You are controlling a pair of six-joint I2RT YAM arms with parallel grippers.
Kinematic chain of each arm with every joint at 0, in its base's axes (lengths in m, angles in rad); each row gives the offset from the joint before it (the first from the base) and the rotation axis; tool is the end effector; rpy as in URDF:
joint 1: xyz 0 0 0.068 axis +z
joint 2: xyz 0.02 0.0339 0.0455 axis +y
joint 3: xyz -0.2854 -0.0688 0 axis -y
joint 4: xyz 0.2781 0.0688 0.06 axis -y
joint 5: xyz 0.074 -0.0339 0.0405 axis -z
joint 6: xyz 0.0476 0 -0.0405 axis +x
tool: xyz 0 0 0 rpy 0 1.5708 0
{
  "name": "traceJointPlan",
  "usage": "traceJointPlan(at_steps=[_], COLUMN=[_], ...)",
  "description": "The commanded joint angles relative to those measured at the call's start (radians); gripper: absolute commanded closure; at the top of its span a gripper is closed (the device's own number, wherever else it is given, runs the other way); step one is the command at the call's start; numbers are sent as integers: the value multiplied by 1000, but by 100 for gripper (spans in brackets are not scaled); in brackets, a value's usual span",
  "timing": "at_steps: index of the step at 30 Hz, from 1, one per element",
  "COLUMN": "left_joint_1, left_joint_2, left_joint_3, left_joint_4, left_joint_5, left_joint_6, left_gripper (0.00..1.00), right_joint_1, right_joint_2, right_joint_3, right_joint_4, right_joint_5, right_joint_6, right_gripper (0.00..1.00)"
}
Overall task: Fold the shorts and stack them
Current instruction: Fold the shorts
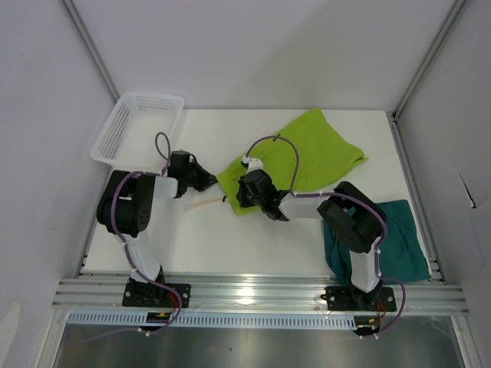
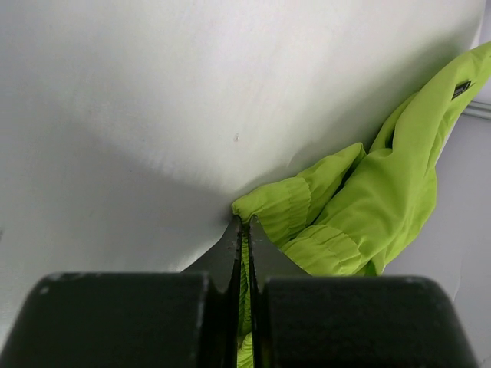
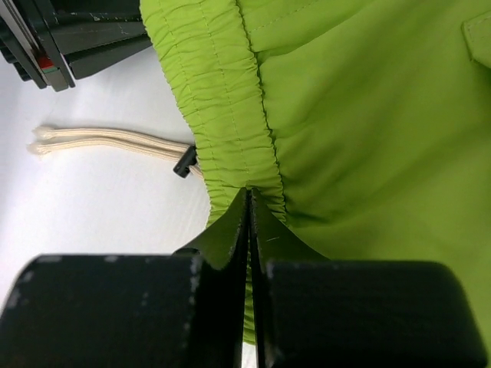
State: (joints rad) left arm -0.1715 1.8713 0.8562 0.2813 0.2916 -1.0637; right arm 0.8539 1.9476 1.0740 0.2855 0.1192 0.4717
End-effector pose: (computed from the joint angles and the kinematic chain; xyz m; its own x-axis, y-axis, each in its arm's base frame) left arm 0.3829 -0.0802 0.1014 -0.6472 -0.7376 -0.1924 -0.3953 0.5405 -0.7427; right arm 0.3002 0.3359 0.1369 -0.6353 -0.0422 -0.7711 -0.4432 0.8376 0.3193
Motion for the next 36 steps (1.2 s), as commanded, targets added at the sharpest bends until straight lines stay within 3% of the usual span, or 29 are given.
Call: traceJointPlan(at_steps=[1,2,6,8,9,12,25,33,36], left_joint_1=[30,36,61,72,79,90,93,92,90], left_joint_2=[-66,-81,-116,-132,-150,-179,-342,-553,-622], left_joint_3=[-6,-6,-11,-23,-34,-36,-86,-83,-121], left_joint_4=[-14,-22,-56,-56,-59,-106,-243,-448,-441], left_joint_5=[30,41,93,103,110,132,93,-87,-88], left_joint_6=[42,57,82,88,91,103,163,192,188], left_gripper=[100,100,84,72,61,52,44,44,44], right_joint_1=[34,43,63,74,88,121,134,120,120], right_joint_2=[53,57,53,53,53,60,33,22,-12], right_joint_3=[-23,-22,-26,-23,-19,10,32,38,61], right_joint_4=[-20,-17,-6,-5,-8,-34,-55,-32,-55], right_joint_5=[31,34,42,43,62,95,171,131,129], right_joint_6=[50,53,73,94,102,111,143,154,127], right_gripper=[100,100,100,100,100,100,100,100,90])
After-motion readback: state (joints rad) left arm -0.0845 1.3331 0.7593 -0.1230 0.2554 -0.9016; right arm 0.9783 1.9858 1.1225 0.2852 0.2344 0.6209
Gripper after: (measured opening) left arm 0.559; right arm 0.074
